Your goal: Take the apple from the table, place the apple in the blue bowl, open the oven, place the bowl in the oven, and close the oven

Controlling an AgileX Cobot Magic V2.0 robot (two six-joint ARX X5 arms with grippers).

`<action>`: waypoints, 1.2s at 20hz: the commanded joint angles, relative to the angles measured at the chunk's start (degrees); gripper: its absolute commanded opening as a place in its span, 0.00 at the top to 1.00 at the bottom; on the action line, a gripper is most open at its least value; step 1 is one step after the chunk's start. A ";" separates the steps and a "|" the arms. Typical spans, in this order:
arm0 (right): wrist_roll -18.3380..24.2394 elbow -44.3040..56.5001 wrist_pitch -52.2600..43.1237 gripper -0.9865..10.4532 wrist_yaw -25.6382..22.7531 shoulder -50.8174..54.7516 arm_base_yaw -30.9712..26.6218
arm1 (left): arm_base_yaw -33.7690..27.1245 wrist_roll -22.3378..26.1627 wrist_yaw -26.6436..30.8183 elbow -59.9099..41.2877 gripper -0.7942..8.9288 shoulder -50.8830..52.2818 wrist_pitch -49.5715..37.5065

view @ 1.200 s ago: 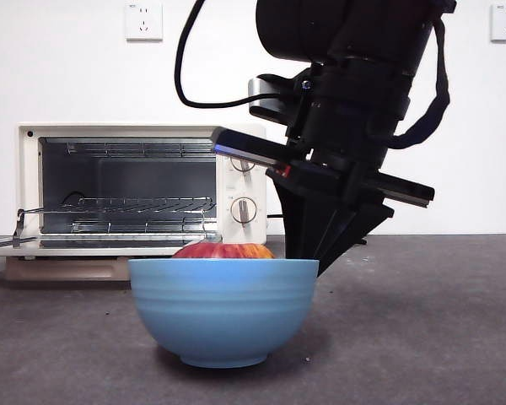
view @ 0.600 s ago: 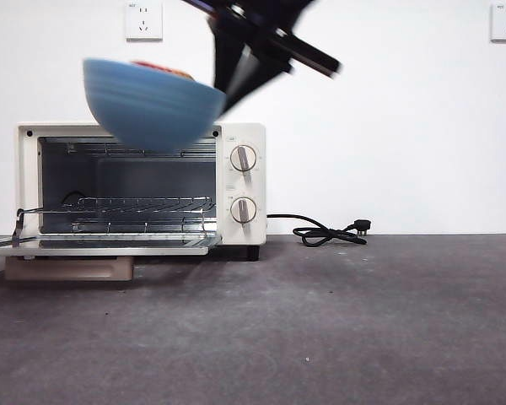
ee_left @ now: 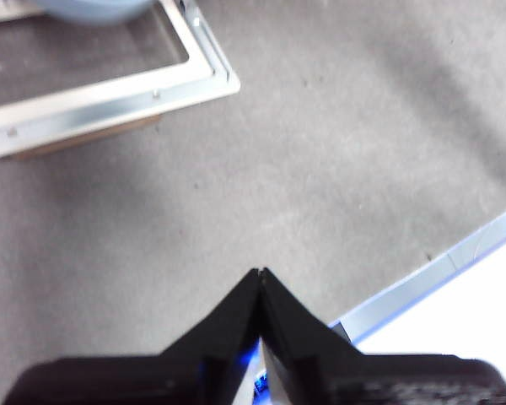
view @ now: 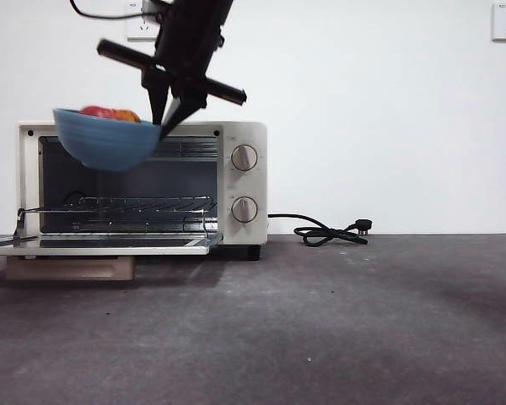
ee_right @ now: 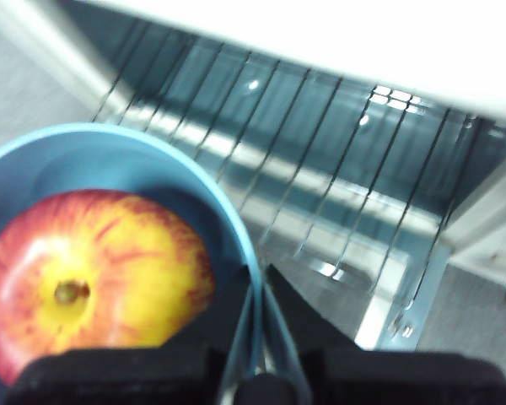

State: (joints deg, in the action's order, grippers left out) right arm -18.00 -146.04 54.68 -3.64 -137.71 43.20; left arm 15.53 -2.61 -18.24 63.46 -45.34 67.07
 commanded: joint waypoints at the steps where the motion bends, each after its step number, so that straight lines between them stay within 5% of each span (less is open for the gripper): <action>1: -1.40 -1.33 -0.17 0.92 -0.26 -2.89 -1.75 | 0.17 0.24 -0.13 -0.13 0.92 0.07 1.07; 9: -7.28 -1.27 -1.95 0.92 -1.42 -4.11 -5.70 | 0.17 0.26 -0.13 -0.13 0.92 0.02 2.27; 24: -9.53 -1.20 -5.73 0.92 -3.87 -5.60 -6.14 | 0.17 1.33 -0.13 -0.13 0.92 -0.59 2.03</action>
State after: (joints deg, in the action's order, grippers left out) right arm -26.39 -147.00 50.43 -7.25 -141.64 37.01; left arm 15.53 -2.09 -18.22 63.46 -46.02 69.34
